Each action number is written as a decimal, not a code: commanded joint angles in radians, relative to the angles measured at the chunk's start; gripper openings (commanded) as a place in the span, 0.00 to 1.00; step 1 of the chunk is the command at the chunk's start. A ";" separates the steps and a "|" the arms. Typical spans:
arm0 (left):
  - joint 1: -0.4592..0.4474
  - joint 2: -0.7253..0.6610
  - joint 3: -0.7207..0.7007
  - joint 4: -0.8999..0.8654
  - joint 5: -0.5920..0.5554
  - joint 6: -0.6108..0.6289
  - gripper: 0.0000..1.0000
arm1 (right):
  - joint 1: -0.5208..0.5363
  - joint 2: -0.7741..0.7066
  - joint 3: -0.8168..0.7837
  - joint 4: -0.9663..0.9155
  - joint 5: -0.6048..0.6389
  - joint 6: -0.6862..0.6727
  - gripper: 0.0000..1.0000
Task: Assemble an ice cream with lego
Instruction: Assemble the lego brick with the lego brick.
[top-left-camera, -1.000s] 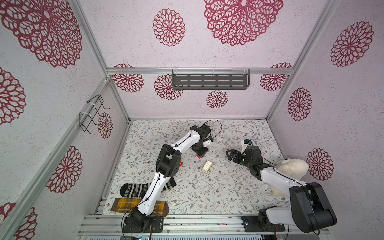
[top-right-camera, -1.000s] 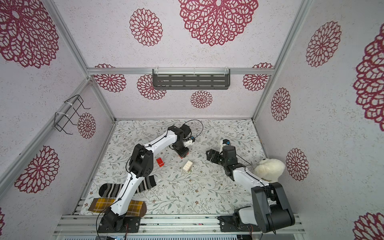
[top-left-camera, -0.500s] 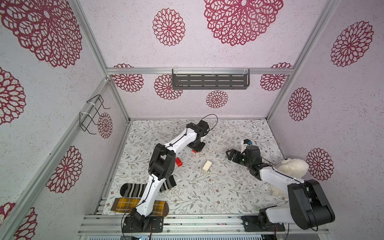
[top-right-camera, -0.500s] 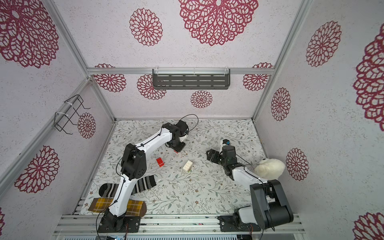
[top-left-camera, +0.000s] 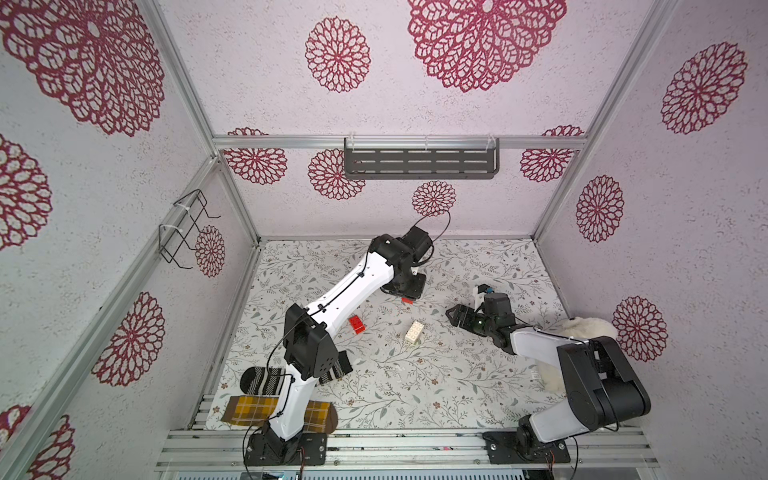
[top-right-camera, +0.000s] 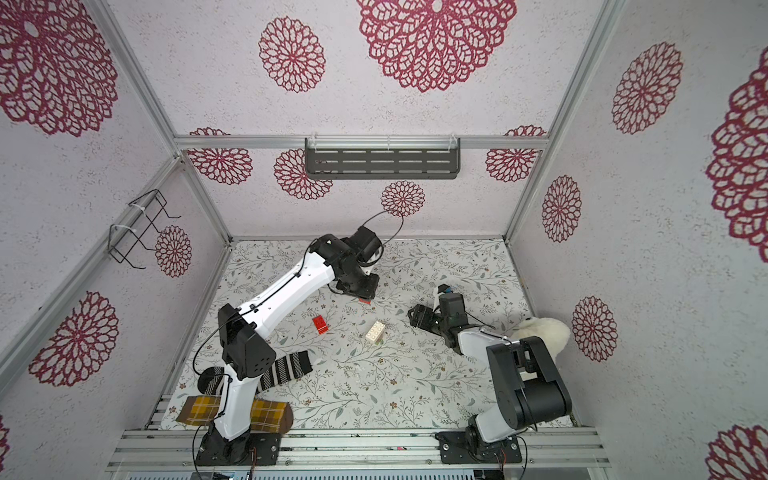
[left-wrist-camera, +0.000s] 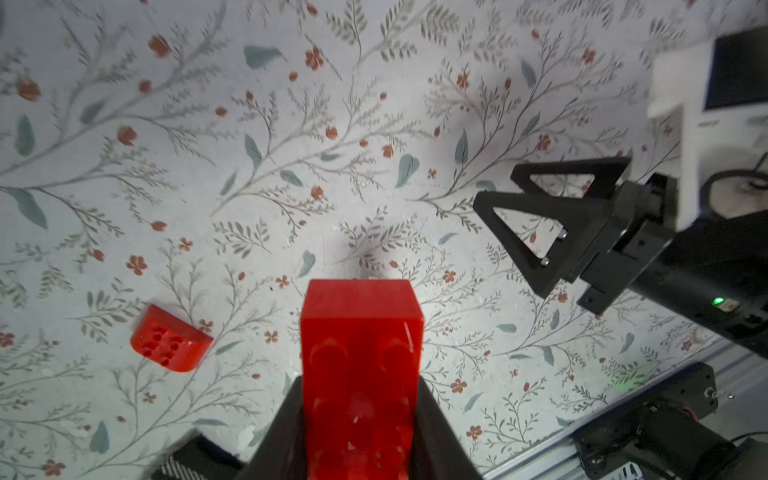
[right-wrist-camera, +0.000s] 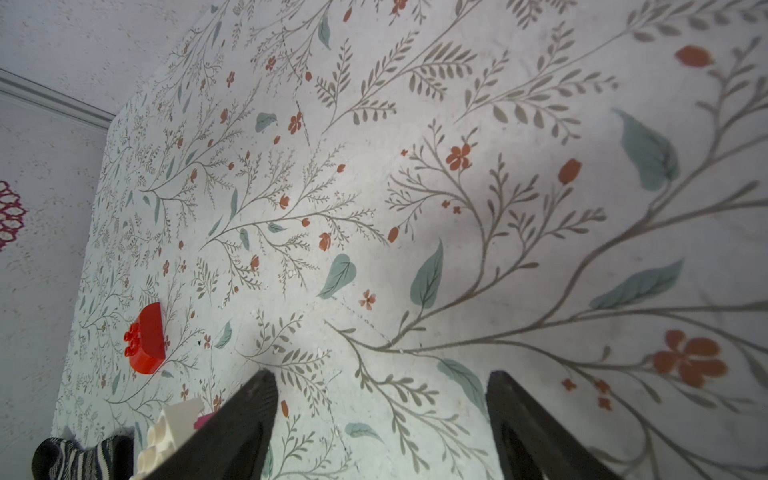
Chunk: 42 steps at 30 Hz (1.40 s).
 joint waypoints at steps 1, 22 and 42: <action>-0.029 0.035 -0.007 -0.048 0.008 -0.066 0.00 | 0.014 0.011 0.034 0.027 -0.038 0.006 0.82; -0.127 0.078 -0.186 0.060 -0.004 -0.086 0.00 | 0.021 0.018 0.042 0.014 -0.025 -0.003 0.82; -0.113 0.060 -0.253 0.132 -0.050 0.103 0.00 | 0.029 0.040 0.052 0.011 -0.038 -0.010 0.82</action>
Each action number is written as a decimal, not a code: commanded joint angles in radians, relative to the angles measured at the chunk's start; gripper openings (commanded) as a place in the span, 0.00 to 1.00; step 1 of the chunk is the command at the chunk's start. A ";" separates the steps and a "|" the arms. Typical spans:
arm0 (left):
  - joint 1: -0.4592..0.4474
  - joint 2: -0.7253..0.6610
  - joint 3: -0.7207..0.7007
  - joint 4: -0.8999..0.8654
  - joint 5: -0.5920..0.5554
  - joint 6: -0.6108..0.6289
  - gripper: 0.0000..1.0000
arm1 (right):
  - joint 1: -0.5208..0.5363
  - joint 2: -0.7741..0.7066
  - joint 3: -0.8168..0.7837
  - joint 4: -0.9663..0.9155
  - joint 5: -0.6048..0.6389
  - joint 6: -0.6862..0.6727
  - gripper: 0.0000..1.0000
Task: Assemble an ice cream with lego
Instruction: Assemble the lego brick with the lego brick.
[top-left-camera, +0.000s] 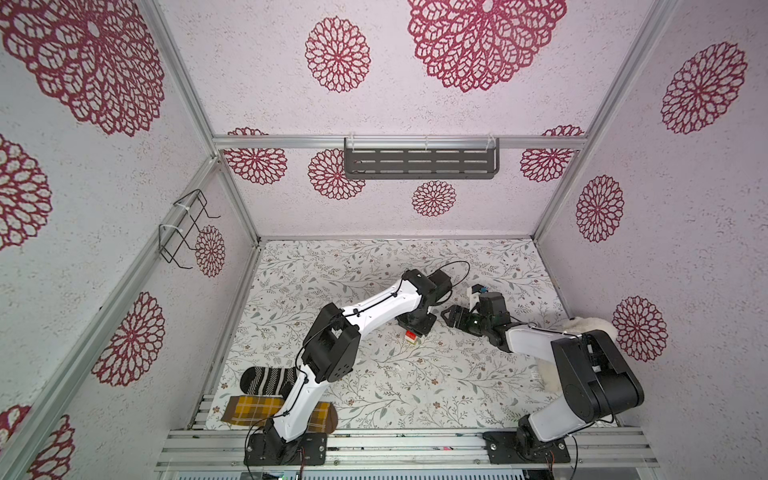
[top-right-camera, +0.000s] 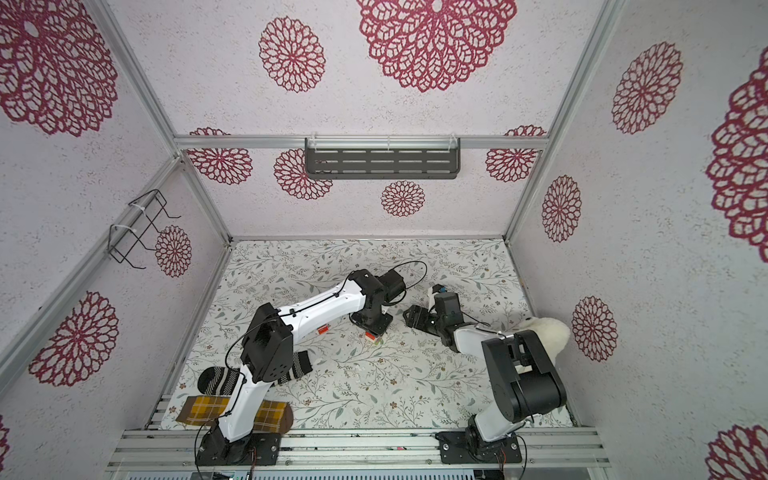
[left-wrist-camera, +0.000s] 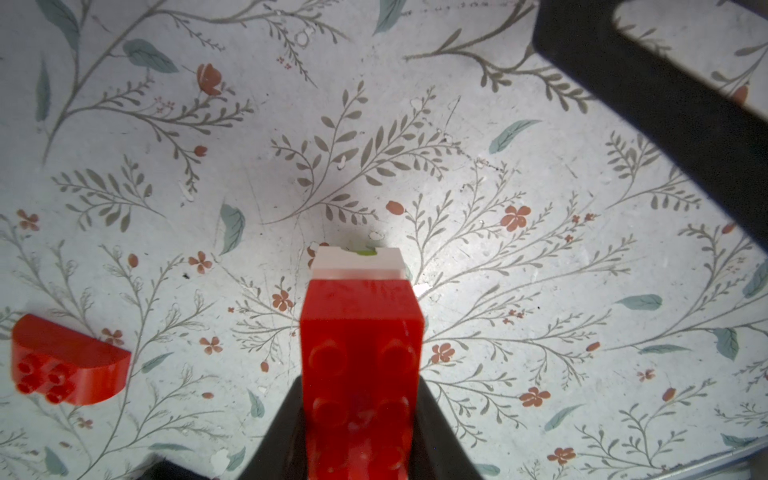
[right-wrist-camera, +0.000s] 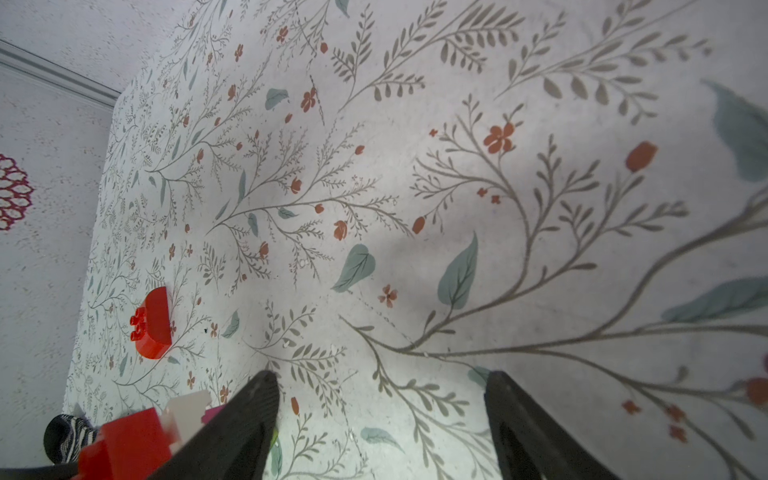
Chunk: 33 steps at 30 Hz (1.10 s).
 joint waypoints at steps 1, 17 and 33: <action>0.006 -0.019 -0.017 0.023 0.026 0.025 0.00 | 0.007 0.004 0.035 0.006 -0.017 -0.009 0.82; 0.024 0.032 -0.053 -0.034 0.082 0.015 0.00 | 0.023 0.010 0.045 0.000 -0.011 -0.022 0.82; 0.006 0.100 -0.051 -0.055 0.045 0.001 0.03 | 0.026 0.018 0.050 -0.003 -0.018 -0.024 0.82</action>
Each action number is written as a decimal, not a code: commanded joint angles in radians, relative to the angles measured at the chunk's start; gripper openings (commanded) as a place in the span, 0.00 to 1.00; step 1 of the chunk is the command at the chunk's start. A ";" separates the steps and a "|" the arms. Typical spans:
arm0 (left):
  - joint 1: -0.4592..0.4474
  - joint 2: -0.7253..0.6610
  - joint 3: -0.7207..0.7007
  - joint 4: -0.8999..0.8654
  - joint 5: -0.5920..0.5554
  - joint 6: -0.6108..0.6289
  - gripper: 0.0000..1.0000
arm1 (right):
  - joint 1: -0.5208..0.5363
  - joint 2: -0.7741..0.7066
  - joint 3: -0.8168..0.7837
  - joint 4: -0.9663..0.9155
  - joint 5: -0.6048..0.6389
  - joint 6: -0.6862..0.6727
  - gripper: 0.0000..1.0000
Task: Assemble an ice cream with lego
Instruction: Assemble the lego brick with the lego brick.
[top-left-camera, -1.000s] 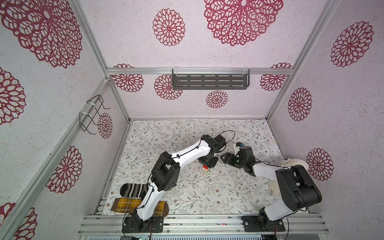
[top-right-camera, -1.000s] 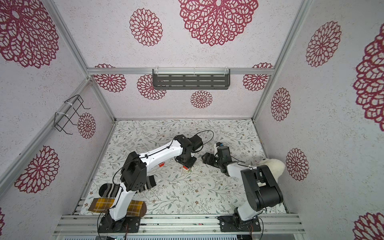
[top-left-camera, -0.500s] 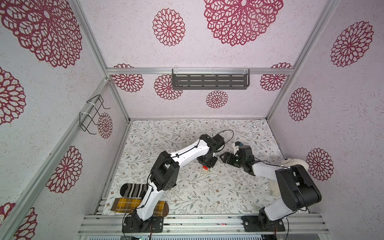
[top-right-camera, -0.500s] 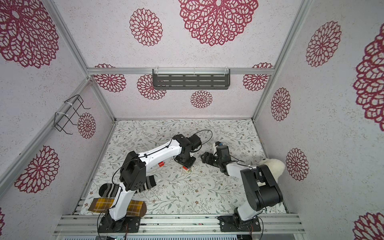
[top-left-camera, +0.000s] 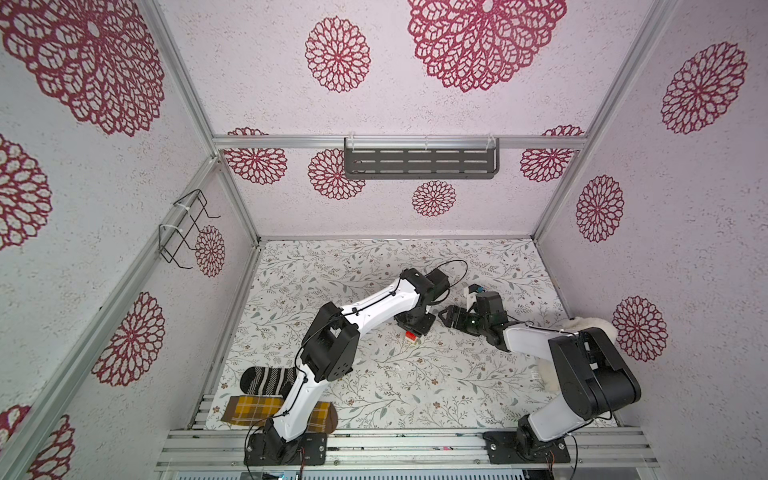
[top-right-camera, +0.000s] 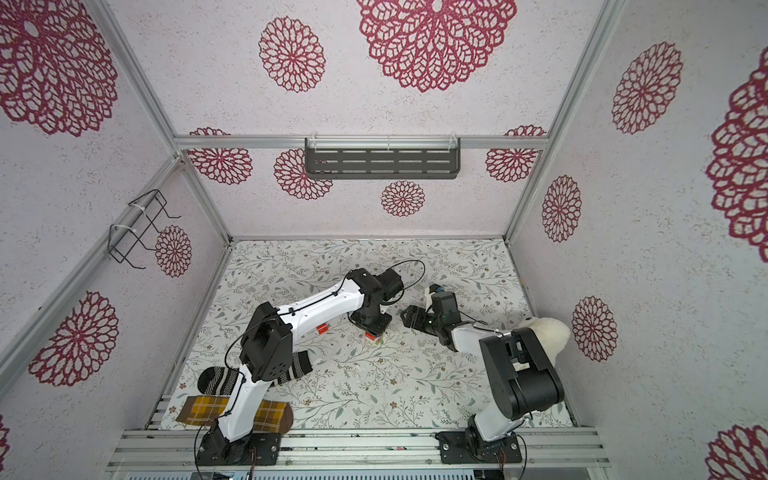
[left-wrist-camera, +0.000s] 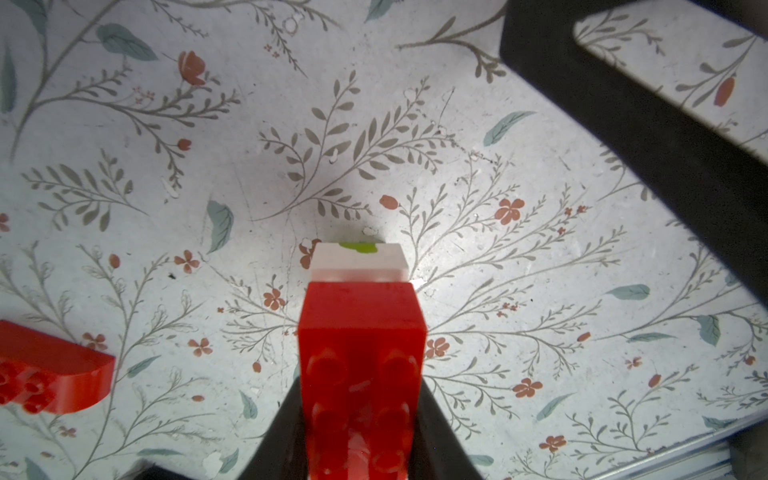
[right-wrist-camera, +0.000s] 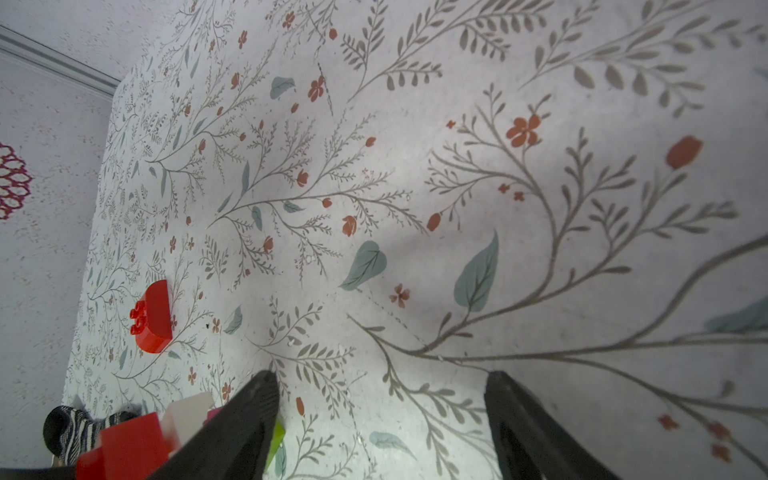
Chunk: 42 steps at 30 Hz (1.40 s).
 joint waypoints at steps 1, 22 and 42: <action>-0.009 0.106 -0.037 -0.060 0.008 0.009 0.06 | 0.005 0.002 0.035 0.000 -0.017 -0.022 0.82; 0.003 0.149 -0.036 -0.092 0.105 0.060 0.33 | 0.007 0.000 0.035 0.000 -0.018 -0.024 0.83; 0.000 0.119 -0.056 -0.061 0.039 0.038 0.39 | -0.005 0.021 0.032 0.078 -0.263 0.017 0.91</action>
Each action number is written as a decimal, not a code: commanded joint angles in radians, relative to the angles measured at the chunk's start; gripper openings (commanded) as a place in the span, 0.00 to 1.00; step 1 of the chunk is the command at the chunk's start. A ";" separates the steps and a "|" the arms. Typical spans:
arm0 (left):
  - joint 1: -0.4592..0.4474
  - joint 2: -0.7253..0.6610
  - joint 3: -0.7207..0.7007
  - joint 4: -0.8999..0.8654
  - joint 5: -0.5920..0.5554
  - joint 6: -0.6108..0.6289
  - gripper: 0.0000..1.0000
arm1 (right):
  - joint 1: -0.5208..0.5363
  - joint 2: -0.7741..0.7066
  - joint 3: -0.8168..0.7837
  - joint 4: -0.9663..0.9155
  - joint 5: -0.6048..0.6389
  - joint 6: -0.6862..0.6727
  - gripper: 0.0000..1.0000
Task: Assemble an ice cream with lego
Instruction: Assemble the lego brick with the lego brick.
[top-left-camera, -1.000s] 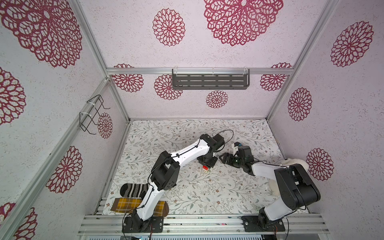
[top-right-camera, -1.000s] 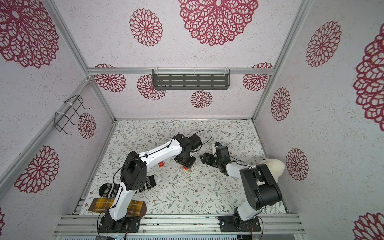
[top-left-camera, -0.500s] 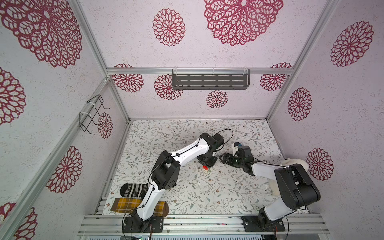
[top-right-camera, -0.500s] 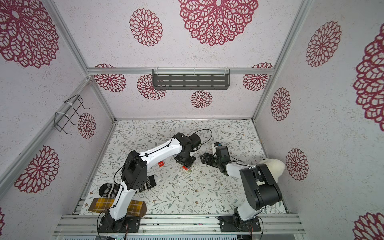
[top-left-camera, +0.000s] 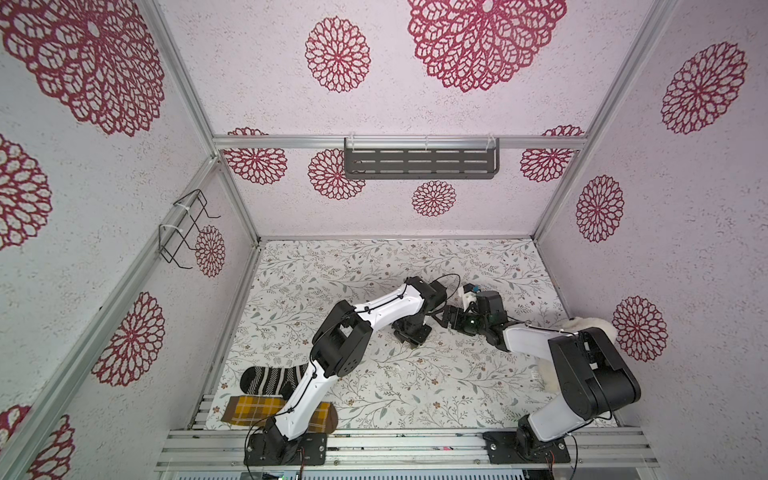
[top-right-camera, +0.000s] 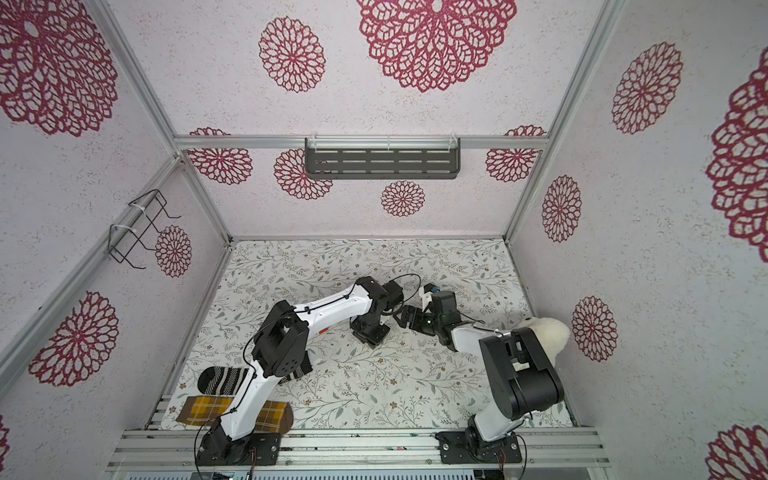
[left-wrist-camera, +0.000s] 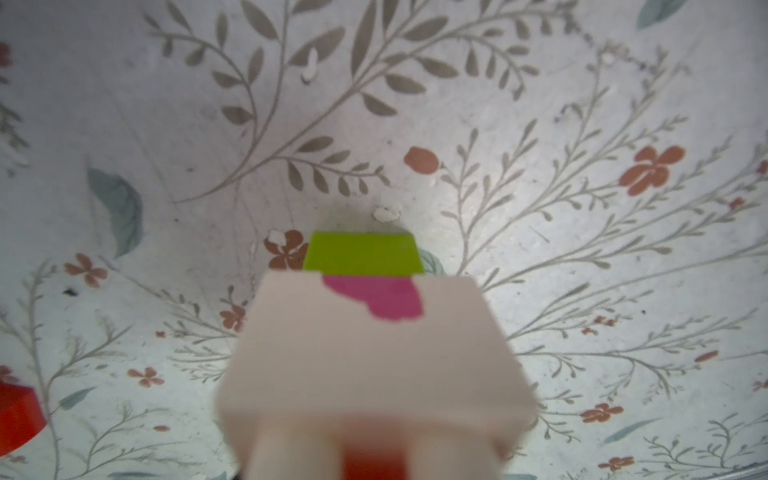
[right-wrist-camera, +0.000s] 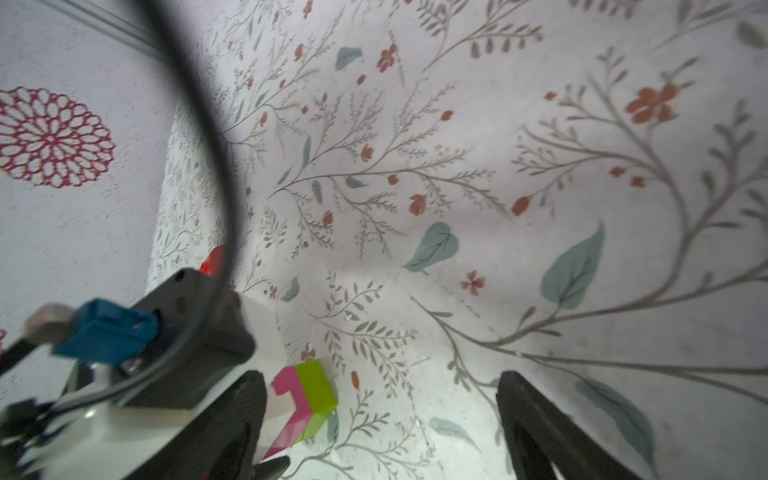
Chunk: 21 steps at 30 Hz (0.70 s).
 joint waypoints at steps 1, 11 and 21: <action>0.001 0.011 -0.044 0.004 -0.001 -0.004 0.41 | -0.004 0.019 0.032 0.035 -0.084 0.013 0.91; 0.013 -0.052 -0.038 0.062 -0.013 -0.020 0.76 | -0.004 0.017 0.032 0.026 -0.058 0.005 0.92; 0.025 -0.093 0.019 0.095 -0.027 -0.048 0.88 | -0.011 0.008 0.029 0.016 -0.039 0.006 0.92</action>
